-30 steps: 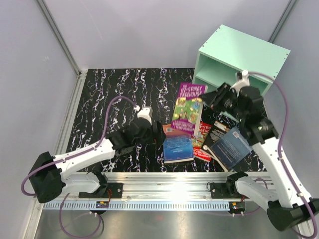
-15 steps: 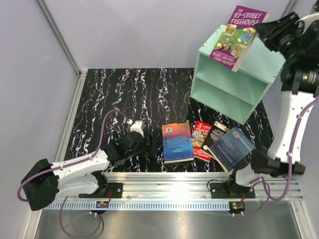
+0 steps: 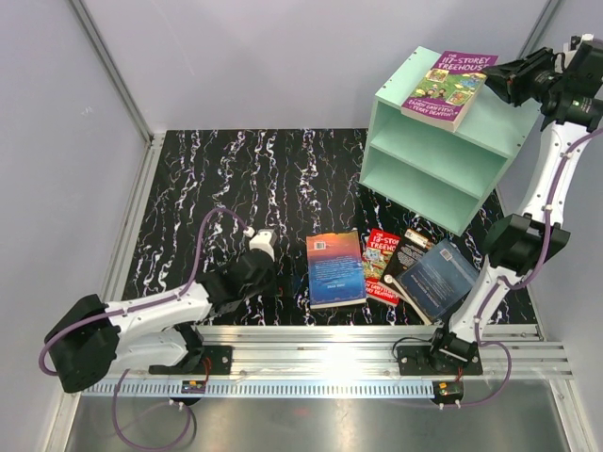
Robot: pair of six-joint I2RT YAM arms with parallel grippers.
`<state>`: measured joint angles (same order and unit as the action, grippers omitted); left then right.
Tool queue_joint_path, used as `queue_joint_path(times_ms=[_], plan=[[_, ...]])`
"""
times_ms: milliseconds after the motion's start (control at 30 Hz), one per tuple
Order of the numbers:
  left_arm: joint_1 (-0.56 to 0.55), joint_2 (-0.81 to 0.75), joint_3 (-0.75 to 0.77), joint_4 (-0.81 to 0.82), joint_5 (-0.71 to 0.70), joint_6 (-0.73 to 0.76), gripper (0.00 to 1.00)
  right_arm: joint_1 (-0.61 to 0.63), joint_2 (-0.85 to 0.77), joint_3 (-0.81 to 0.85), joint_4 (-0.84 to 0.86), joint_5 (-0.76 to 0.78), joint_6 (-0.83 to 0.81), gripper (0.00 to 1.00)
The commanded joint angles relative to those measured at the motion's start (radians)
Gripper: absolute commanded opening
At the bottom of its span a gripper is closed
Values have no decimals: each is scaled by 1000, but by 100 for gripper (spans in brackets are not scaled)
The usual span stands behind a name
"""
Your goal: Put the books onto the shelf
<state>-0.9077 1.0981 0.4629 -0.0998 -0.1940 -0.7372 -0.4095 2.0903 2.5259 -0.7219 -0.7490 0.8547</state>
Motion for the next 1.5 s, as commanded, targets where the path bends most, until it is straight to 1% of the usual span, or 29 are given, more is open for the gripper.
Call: queue_joint_path(times_ms=[0,67,167,300,433,467,633,667,733,767,833,900,1000,1233,1267,1300,1333,1400,1433,1467], plan=[[-3,26,22,60,11,13,99,-3,-58,41,114,-55,50,0],[-3,42,28,58,13,15,99,0,-70,-21,140,-14,49,0],[-3,51,34,54,14,15,99,8,-79,-65,190,29,52,0],[-3,52,34,52,11,13,99,28,-30,-23,174,102,53,0],[-3,60,37,48,8,10,99,54,4,-15,199,160,70,0],[-3,60,39,48,7,9,99,61,17,2,196,202,67,0],[-2,65,42,43,5,9,99,118,79,76,194,281,78,0],[-3,63,43,41,4,9,99,127,92,88,187,319,76,0],[-3,65,43,40,2,6,99,150,80,67,196,365,69,0],[-3,66,43,40,2,5,99,159,73,25,206,407,69,0],[-3,66,45,40,1,7,99,176,60,-7,220,447,63,0],[-3,68,43,38,1,5,99,201,37,-42,213,529,43,0],[-3,66,42,37,-1,4,99,207,-2,-114,259,568,49,0],[-3,68,42,40,1,5,99,196,-35,-131,188,609,9,1],[-3,69,42,38,2,5,99,192,-44,-148,188,596,9,9],[-2,69,42,38,2,5,99,186,-50,-159,200,587,9,23],[-3,69,42,38,2,5,99,184,-58,-167,200,582,9,57],[-5,68,42,38,2,4,99,179,-59,-176,199,582,9,78],[-3,68,40,38,2,4,99,175,-55,-171,196,579,7,95],[-5,66,40,38,1,4,99,172,-50,-156,191,568,7,100]])
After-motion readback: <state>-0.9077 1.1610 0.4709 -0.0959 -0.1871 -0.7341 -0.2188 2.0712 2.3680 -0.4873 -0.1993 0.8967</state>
